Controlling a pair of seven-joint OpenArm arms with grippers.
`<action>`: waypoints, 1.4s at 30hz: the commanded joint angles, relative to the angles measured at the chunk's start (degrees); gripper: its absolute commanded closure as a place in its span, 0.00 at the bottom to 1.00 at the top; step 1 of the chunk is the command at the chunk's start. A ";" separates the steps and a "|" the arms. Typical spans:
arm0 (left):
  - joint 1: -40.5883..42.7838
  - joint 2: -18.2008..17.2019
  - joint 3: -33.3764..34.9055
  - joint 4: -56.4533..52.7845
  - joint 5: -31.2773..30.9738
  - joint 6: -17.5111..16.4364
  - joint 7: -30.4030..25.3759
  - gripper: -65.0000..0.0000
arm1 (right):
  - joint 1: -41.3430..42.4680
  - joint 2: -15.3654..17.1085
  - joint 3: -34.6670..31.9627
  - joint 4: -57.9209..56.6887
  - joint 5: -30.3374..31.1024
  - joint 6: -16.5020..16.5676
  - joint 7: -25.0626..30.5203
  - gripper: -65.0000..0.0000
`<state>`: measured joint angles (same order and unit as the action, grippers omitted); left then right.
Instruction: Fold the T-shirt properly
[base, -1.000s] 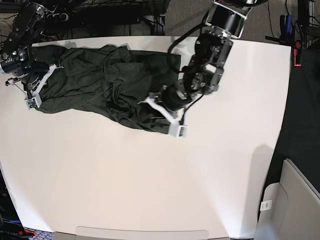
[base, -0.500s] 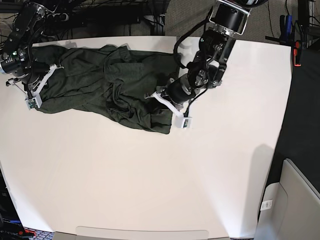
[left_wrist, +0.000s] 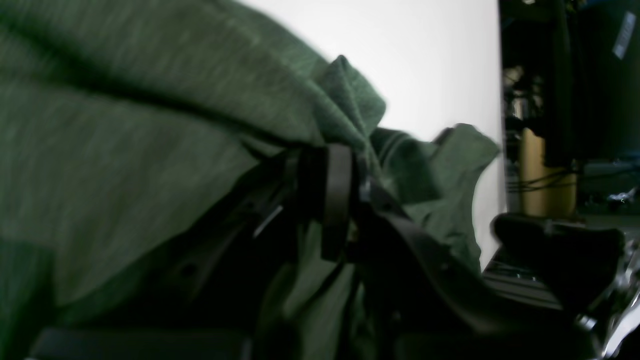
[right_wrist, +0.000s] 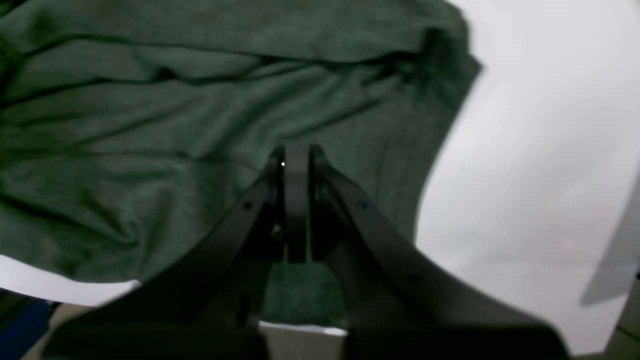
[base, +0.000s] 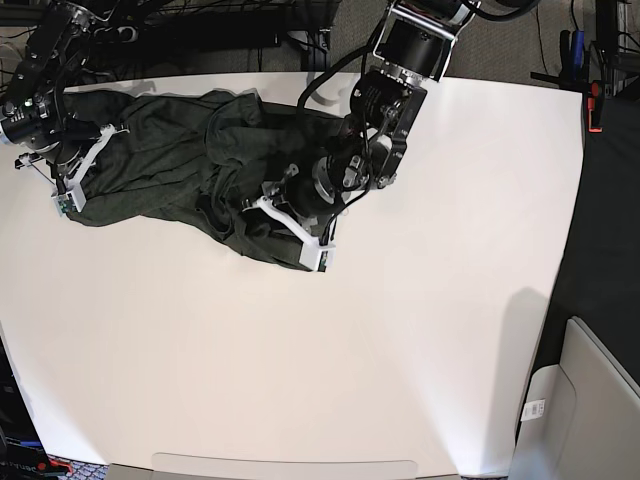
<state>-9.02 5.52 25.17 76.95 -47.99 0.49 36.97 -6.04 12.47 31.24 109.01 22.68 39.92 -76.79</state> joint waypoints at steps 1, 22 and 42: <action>-1.67 1.12 0.72 0.81 -0.67 -0.80 -1.23 0.91 | 0.64 0.94 0.98 1.27 1.02 0.08 0.62 1.00; 3.87 -12.16 10.30 15.84 -0.76 -0.71 -6.25 0.91 | -1.30 3.57 3.17 1.01 5.68 0.08 0.62 1.00; 19.17 -13.30 11.71 23.76 -0.67 -0.71 -5.72 0.91 | -1.30 3.31 3.26 1.01 5.59 0.08 0.62 1.00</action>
<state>10.94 -8.08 36.67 99.83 -48.18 0.47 31.86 -7.77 15.03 34.22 109.06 27.81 39.90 -76.77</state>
